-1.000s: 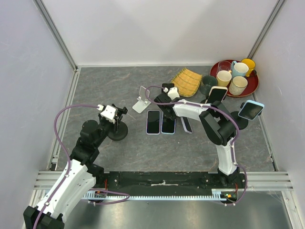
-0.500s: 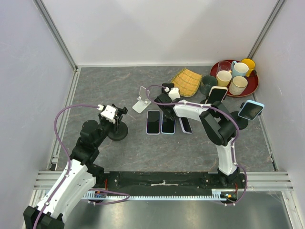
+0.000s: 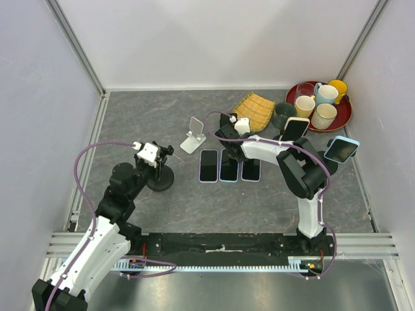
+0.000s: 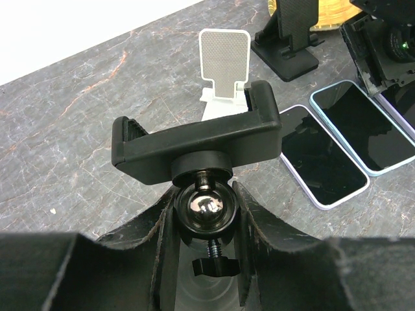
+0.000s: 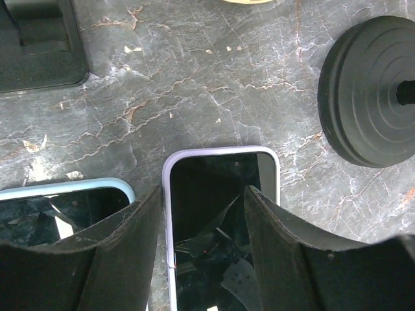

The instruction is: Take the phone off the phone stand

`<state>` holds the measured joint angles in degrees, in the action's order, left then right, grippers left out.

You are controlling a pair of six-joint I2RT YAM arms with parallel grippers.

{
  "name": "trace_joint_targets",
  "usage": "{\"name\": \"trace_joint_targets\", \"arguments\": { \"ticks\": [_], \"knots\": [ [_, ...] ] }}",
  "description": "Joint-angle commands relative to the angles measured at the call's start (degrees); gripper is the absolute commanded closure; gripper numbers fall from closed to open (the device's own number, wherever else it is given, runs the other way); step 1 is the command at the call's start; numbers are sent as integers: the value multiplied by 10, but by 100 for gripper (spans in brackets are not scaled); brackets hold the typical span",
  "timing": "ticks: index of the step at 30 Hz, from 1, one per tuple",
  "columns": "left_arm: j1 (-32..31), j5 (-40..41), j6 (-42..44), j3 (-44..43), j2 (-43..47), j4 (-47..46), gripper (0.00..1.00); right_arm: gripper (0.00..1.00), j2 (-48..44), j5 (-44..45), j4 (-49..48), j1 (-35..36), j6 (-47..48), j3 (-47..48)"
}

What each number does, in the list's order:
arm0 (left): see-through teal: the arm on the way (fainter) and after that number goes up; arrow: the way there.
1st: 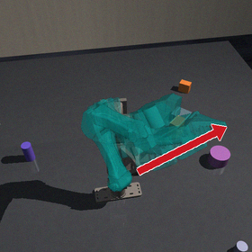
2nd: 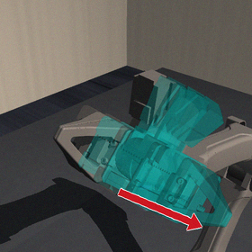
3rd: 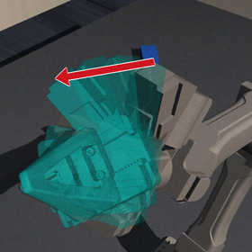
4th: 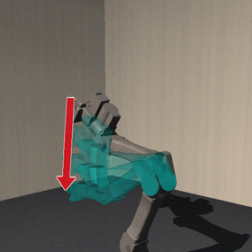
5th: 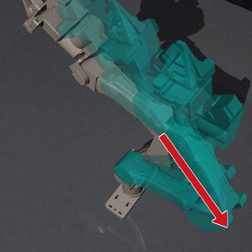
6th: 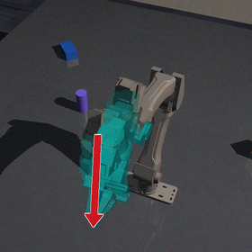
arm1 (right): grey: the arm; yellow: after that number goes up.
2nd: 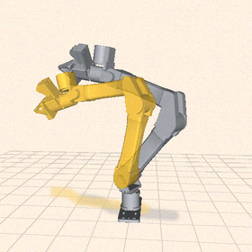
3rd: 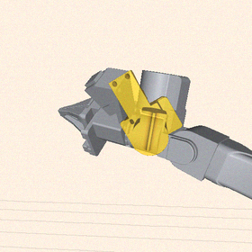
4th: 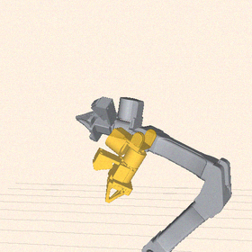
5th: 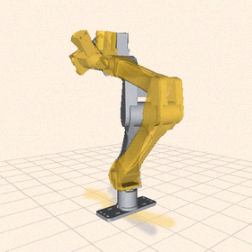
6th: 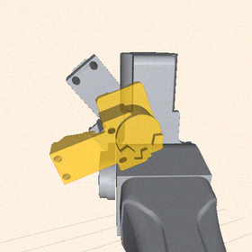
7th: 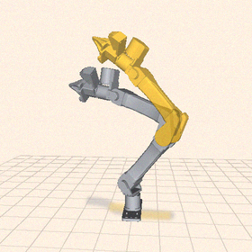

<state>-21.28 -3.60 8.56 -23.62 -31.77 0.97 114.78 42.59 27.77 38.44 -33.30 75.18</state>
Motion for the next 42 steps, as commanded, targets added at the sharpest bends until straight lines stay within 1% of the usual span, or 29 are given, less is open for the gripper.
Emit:
{"name": "trace_joint_targets", "arguments": {
  "ticks": [1, 3, 4, 6, 8, 11, 12, 13, 14, 15, 16, 18, 19, 20, 21, 22, 23, 24, 25, 26, 28, 29, 31, 32, 35, 36, 39, 42],
  "knots": [
    [1, -11, -1, -17, 7, -63, 98, 39, -8, -38, 5, -15, -8, -32],
    [1, -12, -1, -17, 6, -63, 98, 38, -25, -55, -11, -14, -5, -42],
    [1, -11, -2, -17, 5, -64, 98, 37, -43, -78, -18, -14, 2, -47],
    [1, -3, -6, -15, 4, -65, 98, 35, -66, -99, -35, -14, 9, -57],
    [1, 7, -16, -13, 4, -69, 98, 32, -111, -130, -50, -14, 24, -70],
    [1, 19, -29, -9, 0, -82, 98, 19, -188, -162, -87, -14, 47, -96],
    [2, 24, -33, -7, -1, -85, 98, 12, -208, -168, -108, -13, 53, -104],
    [2, 28, -37, -6, -3, -90, 98, 8, -249, -174, -119, -13, 60, -112],
    [2, 34, -51, -6, -6, -103, 98, 3, -270, -183, -135, -14, 69, -128],
    [4, 35, -57, -3, -12, -109, 98, 2, -288, -187, -146, -14, 76, -136],
    [6, 34, -62, -3, -16, -118, 98, 2, -328, -194, -156, -14, 85, -145],
    [17, 35, -79, -8, -38, -141, 98, 2, -370, -210, -190, -14, 98, -180],
    [22, 32, -80, -11, -50, -149, 98, 2, -410, -217, -204, -14, 100, -196],
    [28, 24, -108, -15, -62, -156, 98, 2, -430, -223, -218, -14, 102, -229],
    [46, 17, -117, -27, -73, -164, 98, 2, -452, -234, -248, -14, 104, -248],
    [58, 10, -127, -34, -101, -179, 98, 2, -491, -239, -264, -14, 104, -267],
    [69, -3, -143, -39, -115, -191, 98, 2, -511, -244, -273, -14, 104, -306],
    [90, -7, -151, -51, -130, -203, 98, 2, -530, -252, -313, -14, 103, -325],
    [101, -11, -158, -58, -162, -230, 98, 2, -566, -265, -329, -14, 102, -344],
    [110, -20, -172, -65, -184, -244, 98, 2, -583, -270, -343, -14, 103, -374],
    [133, -31, -184, -94, -226, -276, 98, 2, -625, -276, -366, -14, 103, -397],
    [139, -40, -188, -104, -279, -307, 98, 2, -637, -275, -368, -14, 104, -413],
    [150, -53, -190, -140, -334, -339, 98, 2, -670, -269, -374, -14, 111, -425],
    [153, -63, -188, -153, -380, -368, 98, 2, -680, -260, -375, -14, 117, -434],
    [157, -85, -169, -202, -449, -420, 98, 2, -716, -245, -379, -14, 124, -447],
    [157, -92, -162, -229, -491, -426, 98, 2, -721, -240, -381, -14, 125, -450],
    [157, -114, -130, -281, -564, -448, 98, 2, -731, -221, -386, -14, 125, -463],
    [157, -135, -108, -324, -629, -461, 98, 2, -724, -221, -385, -14, 126, -464]
  ]
}}
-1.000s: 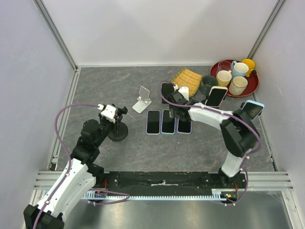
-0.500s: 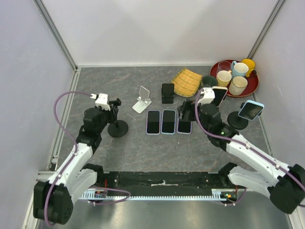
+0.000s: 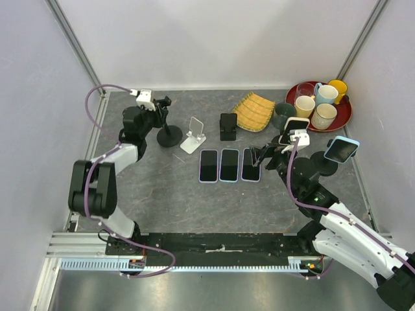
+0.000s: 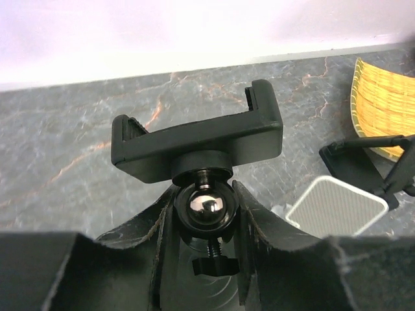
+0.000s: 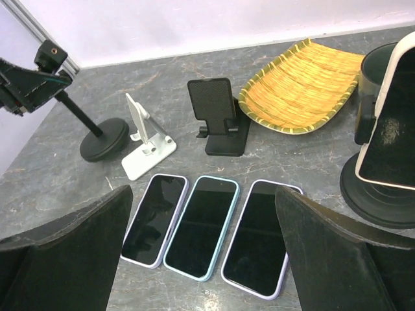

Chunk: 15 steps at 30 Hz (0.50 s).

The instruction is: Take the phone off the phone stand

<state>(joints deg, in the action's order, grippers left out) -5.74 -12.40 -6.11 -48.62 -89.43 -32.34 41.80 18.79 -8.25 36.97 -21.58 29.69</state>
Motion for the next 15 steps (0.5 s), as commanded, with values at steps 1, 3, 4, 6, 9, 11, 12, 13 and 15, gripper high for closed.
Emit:
{"name": "trace_joint_targets", "arguments": {
  "ticks": [1, 3, 4, 6, 9, 11, 12, 13, 15],
  "knots": [
    [1, -55, 42, -85, -64, -127, 98, 2, 9, 16, -26, 0, 10, -9],
    [1, -68, 41, -102, -86, -133, 98, 2, 13, 16, -24, 0, 13, -5],
    [0, -72, 40, -104, -100, -144, 98, 2, 15, 19, -22, 0, 14, -4],
    [-1, -82, 39, -102, -108, -153, 98, 2, 15, 20, -21, 0, 14, -3],
    [-8, -85, 60, -96, -115, -151, 96, 2, 16, 19, -23, 0, 16, -3],
    [-10, -87, 93, -92, -116, -144, 91, 2, 21, 13, -23, 0, 16, -2],
    [-12, -89, 100, -91, -116, -142, 89, 2, 22, 11, -23, 0, 16, -1],
    [-12, -90, 106, -91, -114, -139, 88, 2, 27, 10, -21, 0, 16, 0],
    [-12, -86, 112, -84, -109, -136, 82, 2, 30, 6, -14, 0, 15, 5]
  ]
}}
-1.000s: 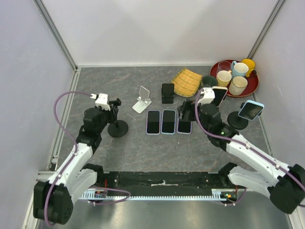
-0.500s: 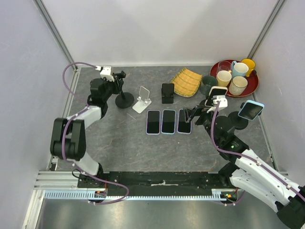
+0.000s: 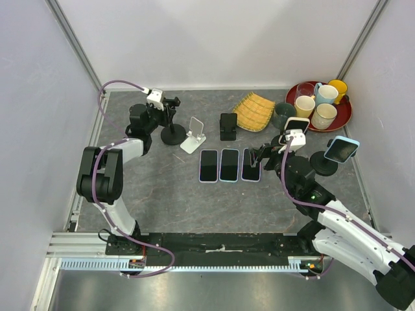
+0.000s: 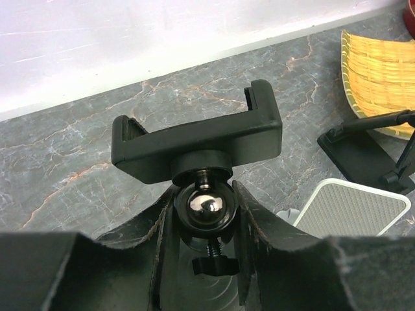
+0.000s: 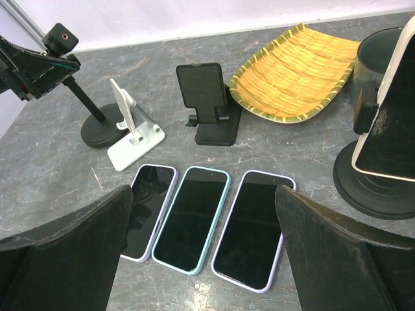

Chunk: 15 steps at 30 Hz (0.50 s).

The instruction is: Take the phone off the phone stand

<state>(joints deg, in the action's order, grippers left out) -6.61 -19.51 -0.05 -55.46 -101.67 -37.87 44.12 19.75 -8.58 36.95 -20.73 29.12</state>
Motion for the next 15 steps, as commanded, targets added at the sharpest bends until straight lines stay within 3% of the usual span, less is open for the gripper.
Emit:
{"name": "trace_joint_targets", "arguments": {
  "ticks": [1, 9, 13, 15],
  "knots": [
    [-3, -15, 52, -13, 16, -82, 80, 2, 7, -5, -8, 1, 5, 13],
    [-3, -9, 37, 23, 67, -91, 35, 2, 3, 25, 55, 1, 3, 49],
    [-3, 7, 17, 39, 123, -79, 23, 2, 15, 64, 119, 1, -14, 93],
    [-3, 21, 9, 47, 150, -59, 12, 2, 26, 71, 159, 1, -15, 114]
  ]
}}
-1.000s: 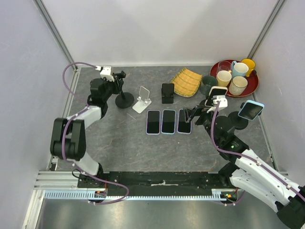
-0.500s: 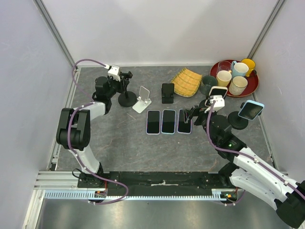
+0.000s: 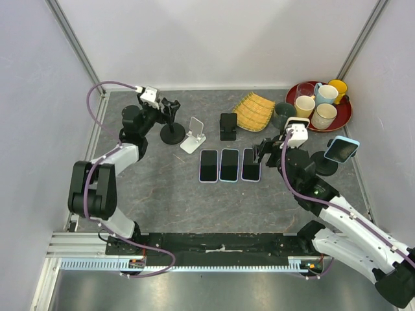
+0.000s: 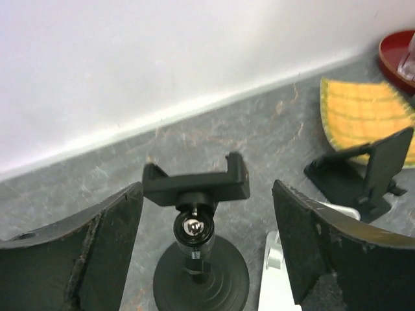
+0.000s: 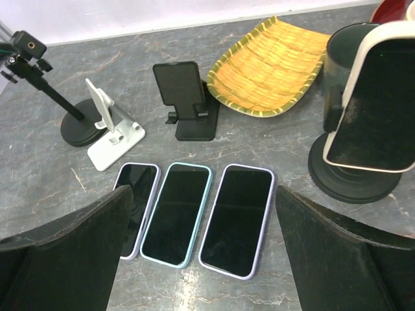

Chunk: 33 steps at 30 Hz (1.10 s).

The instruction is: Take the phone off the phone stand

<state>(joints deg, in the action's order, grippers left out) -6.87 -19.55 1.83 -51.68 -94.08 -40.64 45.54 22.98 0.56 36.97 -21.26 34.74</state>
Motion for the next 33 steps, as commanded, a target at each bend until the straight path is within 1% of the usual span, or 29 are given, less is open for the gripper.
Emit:
{"name": "trace_joint_targets", "arguments": {
  "ticks": [1, 2, 3, 4, 6, 7, 8, 10, 11, 13, 14, 15, 17, 18, 20, 21, 22, 24, 25, 26, 28, 29, 33],
  "knots": [
    [-1, 31, -13, 13, 106, -15, 8, 2, 18, 41, 83, 1, -8, 85],
    [0, 34, -13, 24, 123, -6, 4, 2, 24, 42, 116, 1, -7, 100],
    [-1, 37, -29, 28, 143, 6, 2, 2, 38, 43, 133, 0, -5, 115],
    [-1, 46, -40, 35, 180, 40, 1, 2, 48, 50, 169, 1, 0, 147],
    [-1, 56, -53, 42, 224, 73, 0, 2, 80, 65, 208, 0, 1, 180],
    [-1, 61, -66, 51, 245, 110, 0, 2, 90, 95, 242, -1, -6, 209],
    [-1, 63, -72, 54, 291, 131, 0, 2, 99, 106, 254, -1, -10, 220],
    [-1, 77, -98, 57, 335, 187, 0, 2, 118, 127, 277, -8, -14, 245],
    [-1, 84, -111, 57, 375, 249, 0, 2, 123, 144, 282, -12, -19, 251],
    [-1, 82, -133, 62, 418, 300, 0, 2, 133, 163, 285, -30, -17, 264],
    [-1, 77, -136, 67, 438, 340, 0, 2, 138, 176, 285, -40, -13, 268],
    [-1, 73, -137, 75, 481, 353, 0, 2, 151, 172, 285, -66, -11, 272],
    [-2, 64, -135, 104, 525, 372, 0, 2, 173, 156, 284, -95, -10, 288],
    [-2, 65, -133, 117, 567, 380, 0, 2, 180, 139, 280, -123, -12, 291],
    [-3, 76, -131, 159, 608, 382, 0, 2, 194, 117, 256, -149, -16, 291],
    [-6, 80, -128, 172, 625, 386, 0, 2, 196, 90, 242, -171, -22, 287],
    [-10, 93, -118, 191, 654, 391, 0, 2, 196, 76, 201, -182, -22, 271],
    [-26, 102, -107, 201, 673, 403, 0, 2, 189, 49, 152, -210, -23, 246],
    [-32, 115, -92, 206, 686, 430, 0, 2, 186, 33, 112, -219, -24, 224],
    [-46, 122, -88, 208, 695, 435, 0, 2, 183, 22, 97, -227, -22, 216],
    [-58, 126, -80, 221, 713, 431, 0, 2, 184, -3, 75, -249, -17, 206],
    [-67, 127, -78, 225, 732, 427, 0, 2, 190, -8, 70, -254, -12, 205],
    [-83, 137, -59, 231, 758, 422, 0, 2, 199, -16, 45, -269, 25, 197]
  ]
}}
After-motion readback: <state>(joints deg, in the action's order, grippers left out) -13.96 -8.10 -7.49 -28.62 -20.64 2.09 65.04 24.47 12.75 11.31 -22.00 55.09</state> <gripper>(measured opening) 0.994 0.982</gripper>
